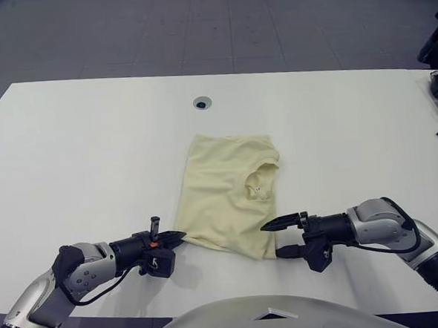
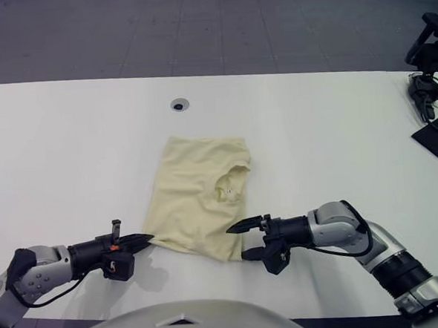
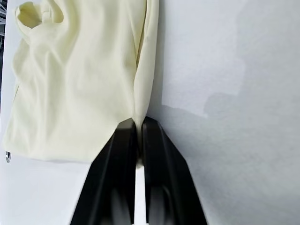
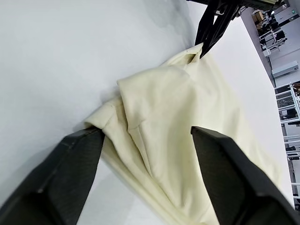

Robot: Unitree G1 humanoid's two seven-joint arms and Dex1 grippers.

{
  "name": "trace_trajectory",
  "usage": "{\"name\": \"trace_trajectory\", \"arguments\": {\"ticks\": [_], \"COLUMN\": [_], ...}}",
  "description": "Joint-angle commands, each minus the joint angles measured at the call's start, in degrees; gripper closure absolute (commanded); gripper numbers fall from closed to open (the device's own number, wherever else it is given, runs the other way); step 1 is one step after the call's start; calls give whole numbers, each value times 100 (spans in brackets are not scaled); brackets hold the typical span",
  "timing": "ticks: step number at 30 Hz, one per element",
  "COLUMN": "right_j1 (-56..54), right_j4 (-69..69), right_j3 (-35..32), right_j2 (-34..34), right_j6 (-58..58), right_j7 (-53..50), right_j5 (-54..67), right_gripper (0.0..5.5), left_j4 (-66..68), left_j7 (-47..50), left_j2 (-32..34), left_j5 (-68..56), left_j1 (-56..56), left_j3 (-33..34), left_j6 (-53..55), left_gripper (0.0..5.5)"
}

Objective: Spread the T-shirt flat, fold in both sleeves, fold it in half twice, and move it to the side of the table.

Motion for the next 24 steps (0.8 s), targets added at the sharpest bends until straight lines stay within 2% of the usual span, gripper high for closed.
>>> {"name": "trace_trajectory", "arguments": {"ticks": [1, 4, 5, 7, 10, 24], "right_j1": [37, -56, -80, -124, -232, -208], "right_j4": [86, 122, 152, 192, 229, 240], "right_j3": [4, 97, 114, 164, 251, 323], "right_j2": [-28, 92, 90, 107, 218, 123], "right_j6": [-32, -75, -99, -103, -154, -55], "right_j7": [9, -32, -34, -16, -35, -15], "right_j5": [-175, -368, -435, -506, -616, -515], "right_gripper": [139, 93, 119, 128, 191, 421], "left_j4": [106, 102, 101, 105, 87, 29], "left_j7": [-99, -103, -103, -96, -85, -93], "left_j2": [40, 56, 65, 69, 46, 29], "left_j5": [184, 187, 188, 198, 218, 178], "left_j1": [84, 101, 110, 111, 113, 88], "left_j3": [-121, -120, -115, -113, -130, -179], "left_j6": [124, 121, 120, 117, 128, 196], "left_gripper": [547, 547, 547, 547, 547, 547]}}
